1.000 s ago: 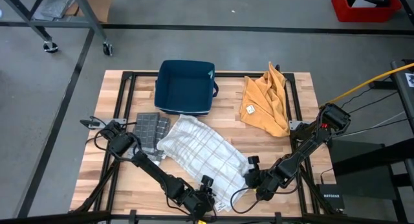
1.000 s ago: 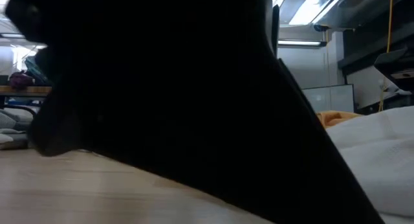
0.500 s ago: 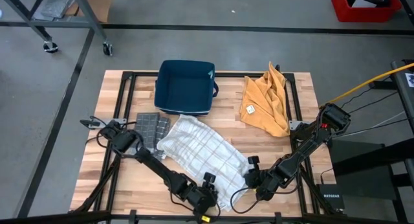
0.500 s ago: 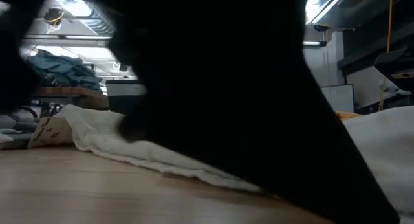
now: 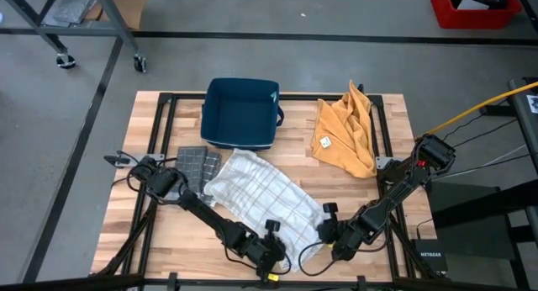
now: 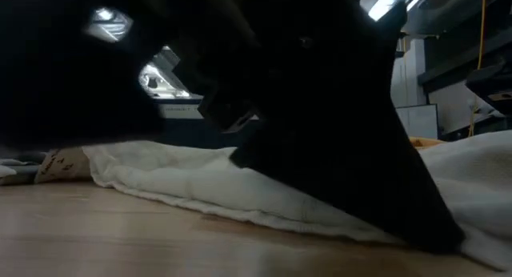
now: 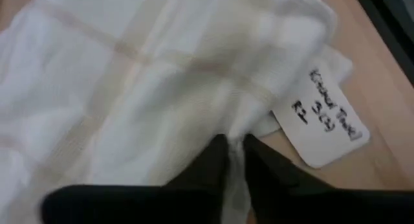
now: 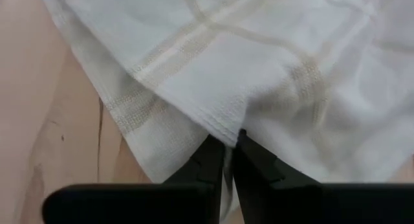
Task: Fold towel
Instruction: Fold the white patterned towel
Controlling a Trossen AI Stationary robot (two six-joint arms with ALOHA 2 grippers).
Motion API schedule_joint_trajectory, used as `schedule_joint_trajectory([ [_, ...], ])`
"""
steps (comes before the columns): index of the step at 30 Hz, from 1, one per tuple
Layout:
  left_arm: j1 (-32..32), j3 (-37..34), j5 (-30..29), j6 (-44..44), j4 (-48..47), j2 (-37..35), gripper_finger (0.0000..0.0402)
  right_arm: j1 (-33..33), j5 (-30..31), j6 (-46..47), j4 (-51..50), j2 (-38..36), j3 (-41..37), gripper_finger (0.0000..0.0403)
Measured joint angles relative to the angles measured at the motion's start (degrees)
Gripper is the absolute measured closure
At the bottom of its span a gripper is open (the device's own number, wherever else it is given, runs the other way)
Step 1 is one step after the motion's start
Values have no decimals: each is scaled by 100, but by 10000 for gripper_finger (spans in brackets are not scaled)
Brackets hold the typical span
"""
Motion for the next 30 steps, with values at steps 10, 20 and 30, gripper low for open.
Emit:
schedule_joint_trajectory([
  [10, -417, -28, -338, -1213, 543, 22, 397, 4, -862, 1093, -5, 0, 64, 390],
  [20, -586, 283, -839, -1508, 426, 4, 400, 196, -1058, 1437, -674, -15, 1202, 395],
  [30, -986, 473, -519, -2403, 84, -826, 401, 188, -579, 1713, -2872, -22, 2496, 397],
])
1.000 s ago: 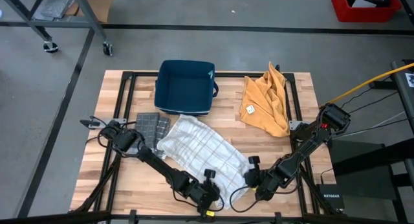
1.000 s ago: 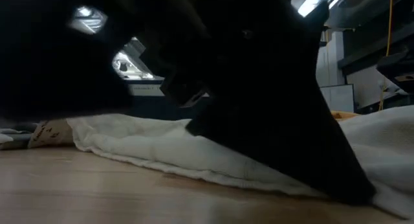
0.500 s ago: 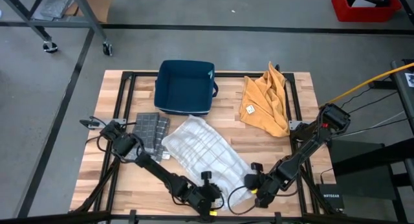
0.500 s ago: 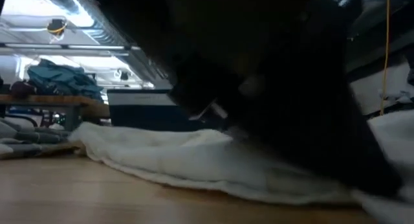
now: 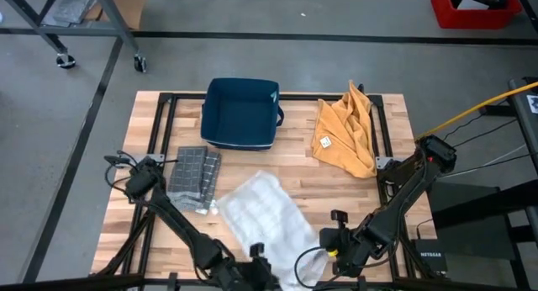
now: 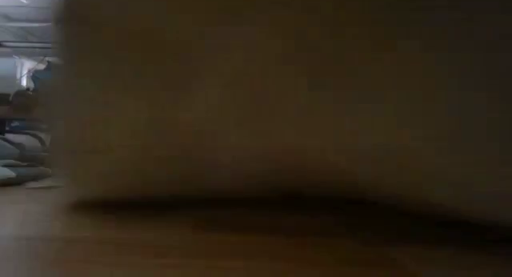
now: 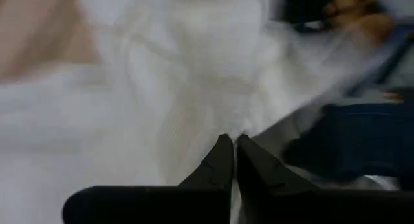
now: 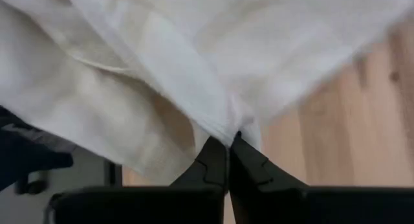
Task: Fold towel
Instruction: Fold the white patterned towel
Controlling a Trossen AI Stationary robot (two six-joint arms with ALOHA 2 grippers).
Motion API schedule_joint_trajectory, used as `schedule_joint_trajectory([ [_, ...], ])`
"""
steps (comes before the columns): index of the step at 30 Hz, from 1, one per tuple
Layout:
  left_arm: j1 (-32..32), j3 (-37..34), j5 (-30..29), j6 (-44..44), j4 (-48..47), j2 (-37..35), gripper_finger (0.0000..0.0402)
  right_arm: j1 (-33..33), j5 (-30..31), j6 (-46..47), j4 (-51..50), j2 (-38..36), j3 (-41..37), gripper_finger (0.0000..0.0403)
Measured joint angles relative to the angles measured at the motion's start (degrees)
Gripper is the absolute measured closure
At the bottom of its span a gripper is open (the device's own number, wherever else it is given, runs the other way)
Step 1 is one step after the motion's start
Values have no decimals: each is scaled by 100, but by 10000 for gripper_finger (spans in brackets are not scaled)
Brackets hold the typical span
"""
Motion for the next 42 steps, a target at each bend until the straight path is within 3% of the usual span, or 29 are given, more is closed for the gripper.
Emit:
schedule_joint_trajectory([
  [5, -123, -58, -585, -167, -496, -12, 401, -8, 341, -44, -20, 0, 140, 398],
  [10, -116, -51, -663, -553, -734, -62, 401, -170, 648, -67, -18, 0, 140, 397],
  [19, -109, -53, -1008, -1021, -894, -41, 401, -779, 880, -1096, 440, 33, 140, 397],
  [28, -390, -55, -2139, -3231, -2807, -418, 401, -1403, 898, -1899, 782, 33, 140, 396],
  [42, -765, -55, -2038, -5714, -4498, -494, 401, -2433, 618, -3154, 1765, 361, 140, 395],
])
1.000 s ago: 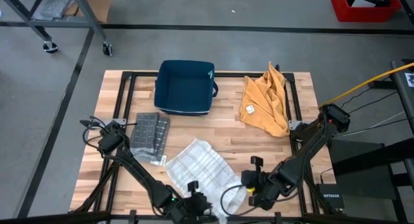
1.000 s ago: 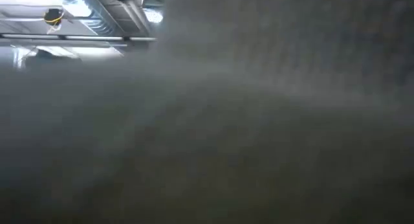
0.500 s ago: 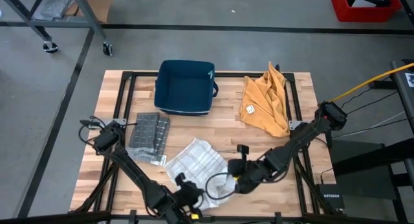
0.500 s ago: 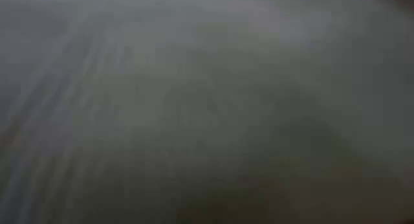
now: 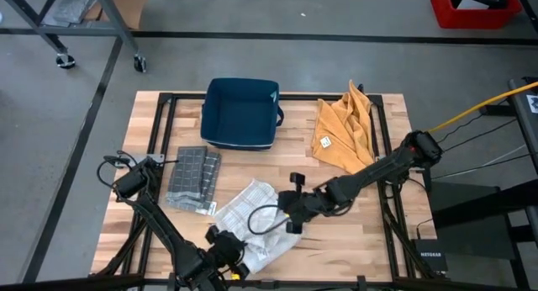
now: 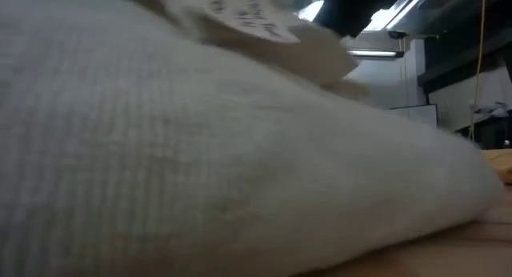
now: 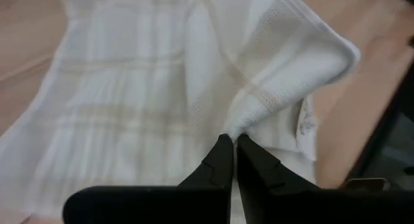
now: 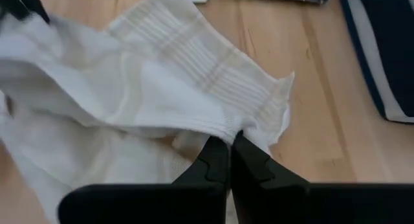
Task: Fold towel
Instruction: Fold the white patterned towel
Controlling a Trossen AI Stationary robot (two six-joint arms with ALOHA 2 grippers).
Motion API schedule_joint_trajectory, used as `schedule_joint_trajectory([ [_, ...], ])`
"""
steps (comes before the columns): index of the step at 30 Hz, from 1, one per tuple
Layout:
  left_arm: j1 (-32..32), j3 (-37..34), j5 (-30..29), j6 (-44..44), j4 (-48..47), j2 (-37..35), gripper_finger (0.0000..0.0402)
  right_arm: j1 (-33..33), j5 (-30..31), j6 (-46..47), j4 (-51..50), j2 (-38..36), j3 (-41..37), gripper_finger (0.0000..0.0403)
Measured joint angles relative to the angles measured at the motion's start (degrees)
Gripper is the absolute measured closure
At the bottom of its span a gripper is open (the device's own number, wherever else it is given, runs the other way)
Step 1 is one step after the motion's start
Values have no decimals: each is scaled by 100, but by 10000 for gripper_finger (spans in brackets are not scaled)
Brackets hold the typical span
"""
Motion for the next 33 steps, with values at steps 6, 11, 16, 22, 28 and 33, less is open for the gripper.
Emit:
schedule_joint_trajectory([
  [6, -63, -2, 361, -695, -769, 0, 401, -266, -91, -400, 289, 265, 0, 394],
  [11, -70, -2, 808, -938, -1105, 0, 401, -469, -186, -655, 663, 442, 0, 394],
  [16, -38, -3, 1005, -941, -1247, 0, 401, -612, -181, -931, 1075, 633, 0, 393],
  [22, 104, -17, 1776, -1173, -1562, 22, 383, -784, -193, -950, 1297, 778, 0, 392],
  [28, 155, -22, 2121, -1435, -2063, 44, 335, -855, -271, -1082, 1363, 793, 0, 344],
  [33, 161, -22, 2120, -1427, -2206, 45, 286, -915, -326, -1119, 1393, 793, 11, 271],
])
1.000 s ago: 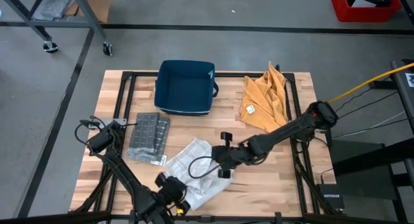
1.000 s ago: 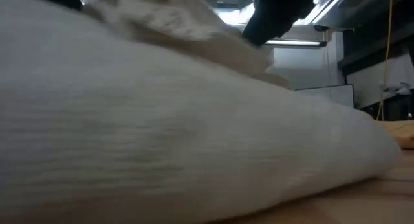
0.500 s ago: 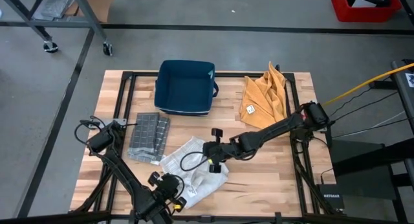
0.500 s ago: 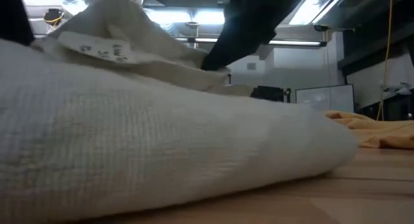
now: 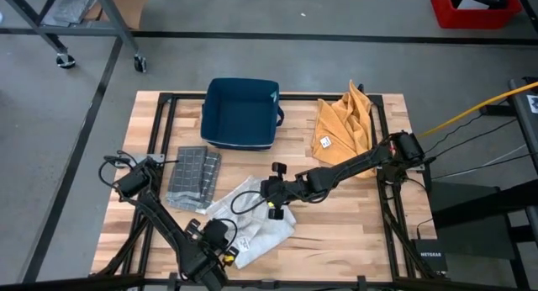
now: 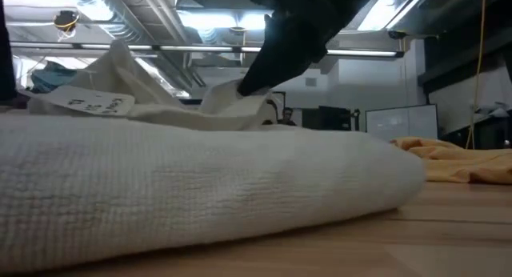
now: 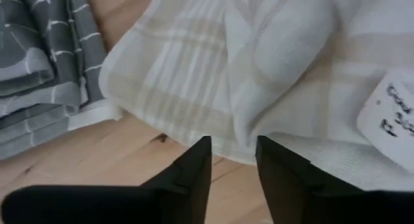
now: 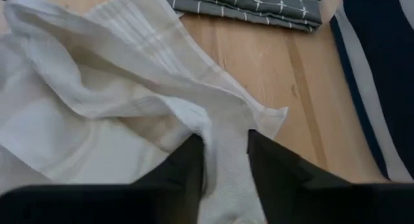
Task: Fold towel
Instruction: Fold the white patterned towel
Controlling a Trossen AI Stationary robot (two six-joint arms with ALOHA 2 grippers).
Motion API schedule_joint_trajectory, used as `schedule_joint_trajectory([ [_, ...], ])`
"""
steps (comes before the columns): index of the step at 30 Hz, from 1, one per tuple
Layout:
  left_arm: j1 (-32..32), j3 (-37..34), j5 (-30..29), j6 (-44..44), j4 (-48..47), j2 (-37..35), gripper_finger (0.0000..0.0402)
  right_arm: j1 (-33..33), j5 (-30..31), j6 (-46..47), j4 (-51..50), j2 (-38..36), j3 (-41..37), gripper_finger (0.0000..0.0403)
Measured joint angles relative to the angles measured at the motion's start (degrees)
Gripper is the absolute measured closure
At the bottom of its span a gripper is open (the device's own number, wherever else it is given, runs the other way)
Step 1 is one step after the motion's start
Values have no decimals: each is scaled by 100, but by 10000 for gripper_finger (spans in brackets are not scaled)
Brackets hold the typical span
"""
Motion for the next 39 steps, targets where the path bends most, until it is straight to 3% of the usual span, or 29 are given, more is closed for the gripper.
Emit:
schedule_joint_trajectory([
  [7, 1, 0, 14, -422, -35, 1, 263, -118, 586, -143, 282, 0, 0, 203],
  [11, -12, 0, 12, -526, -36, 1, 263, -264, 928, -449, 479, -10, 2, 191],
  [15, -68, 1, -25, -804, -41, 1, 264, -346, 833, -423, 388, -20, 2, 189],
  [21, -275, 108, -1218, -909, -46, -14, 299, -290, 169, -411, 68, -258, 2, 189],
  [26, -293, 205, -1621, -419, 12, -23, 328, -284, -368, -320, 127, -512, 6, 189],
  [30, -167, 209, -1683, 102, 208, -23, 338, -286, -386, -91, 94, -499, 7, 189],
  [35, -9, 235, -2329, 814, 480, -33, 350, -286, -413, 198, 106, -425, 4, 189],
  [39, 223, 236, -2402, 1225, 468, -34, 363, -286, -439, 350, 118, -378, 4, 189],
])
